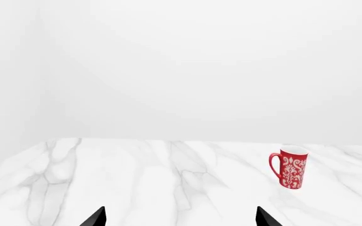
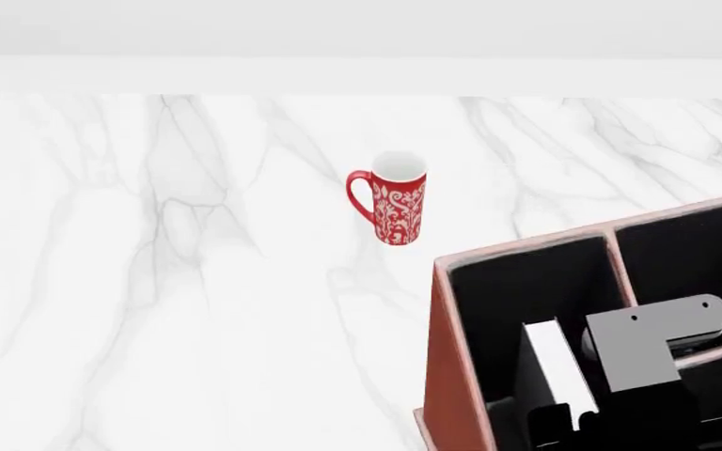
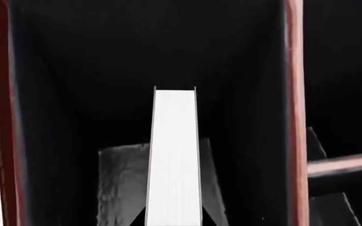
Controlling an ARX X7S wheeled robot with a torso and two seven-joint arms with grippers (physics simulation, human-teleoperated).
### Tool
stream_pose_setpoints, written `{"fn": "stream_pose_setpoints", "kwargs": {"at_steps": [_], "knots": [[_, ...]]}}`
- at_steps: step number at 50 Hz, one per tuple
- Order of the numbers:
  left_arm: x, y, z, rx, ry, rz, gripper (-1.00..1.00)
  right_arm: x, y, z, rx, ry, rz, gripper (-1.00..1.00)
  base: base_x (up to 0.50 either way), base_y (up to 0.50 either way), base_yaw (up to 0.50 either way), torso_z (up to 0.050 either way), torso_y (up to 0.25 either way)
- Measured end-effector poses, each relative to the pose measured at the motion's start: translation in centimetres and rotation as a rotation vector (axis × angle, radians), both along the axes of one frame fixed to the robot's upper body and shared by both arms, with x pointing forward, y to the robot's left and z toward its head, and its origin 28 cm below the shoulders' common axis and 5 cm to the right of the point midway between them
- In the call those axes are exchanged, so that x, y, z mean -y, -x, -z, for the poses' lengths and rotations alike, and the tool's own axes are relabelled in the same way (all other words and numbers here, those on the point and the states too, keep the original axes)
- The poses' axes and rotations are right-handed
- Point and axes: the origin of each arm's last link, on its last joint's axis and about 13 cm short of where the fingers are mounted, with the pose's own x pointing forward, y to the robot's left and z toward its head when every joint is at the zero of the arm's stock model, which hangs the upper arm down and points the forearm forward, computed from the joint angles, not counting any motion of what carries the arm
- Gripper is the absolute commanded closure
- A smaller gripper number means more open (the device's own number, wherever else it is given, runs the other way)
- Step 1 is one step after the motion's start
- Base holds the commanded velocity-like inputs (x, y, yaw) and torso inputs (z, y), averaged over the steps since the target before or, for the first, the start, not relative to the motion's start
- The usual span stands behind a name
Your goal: Pick up the book and place it in the left compartment of the caddy.
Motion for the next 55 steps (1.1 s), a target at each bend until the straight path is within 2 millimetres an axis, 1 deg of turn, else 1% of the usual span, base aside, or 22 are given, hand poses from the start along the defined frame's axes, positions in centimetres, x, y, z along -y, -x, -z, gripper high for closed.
{"fn": "stream_pose_setpoints", "kwargs": {"at_steps": [16,17,26,39,55], "knots": [[0.0,0.0,0.0,-0.001,-0.001,0.000,-1.00,-0.1,-0.3,0.1,0.008,0.001,-0.007,1.00,0.00,0.00,0.00,0.000,0.000],[0.0,0.0,0.0,-0.001,-0.001,0.000,-1.00,-0.1,-0.3,0.2,0.009,0.002,-0.007,-1.00,0.01,0.00,0.00,0.000,0.000],[0.0,0.0,0.0,-0.001,-0.002,0.000,-1.00,-0.1,-0.5,0.0,0.023,0.001,-0.005,-1.00,0.00,0.00,0.00,0.000,0.000],[0.0,0.1,0.0,0.000,-0.002,-0.001,-1.00,-0.3,-0.3,-0.6,0.044,0.003,-0.011,-1.00,0.00,0.00,0.00,0.000,0.000],[0.0,0.1,0.0,0.002,0.000,-0.002,-1.00,-0.5,0.7,-2.3,0.108,-0.005,-0.025,-1.00,0.00,0.00,0.00,0.000,0.000]]}}
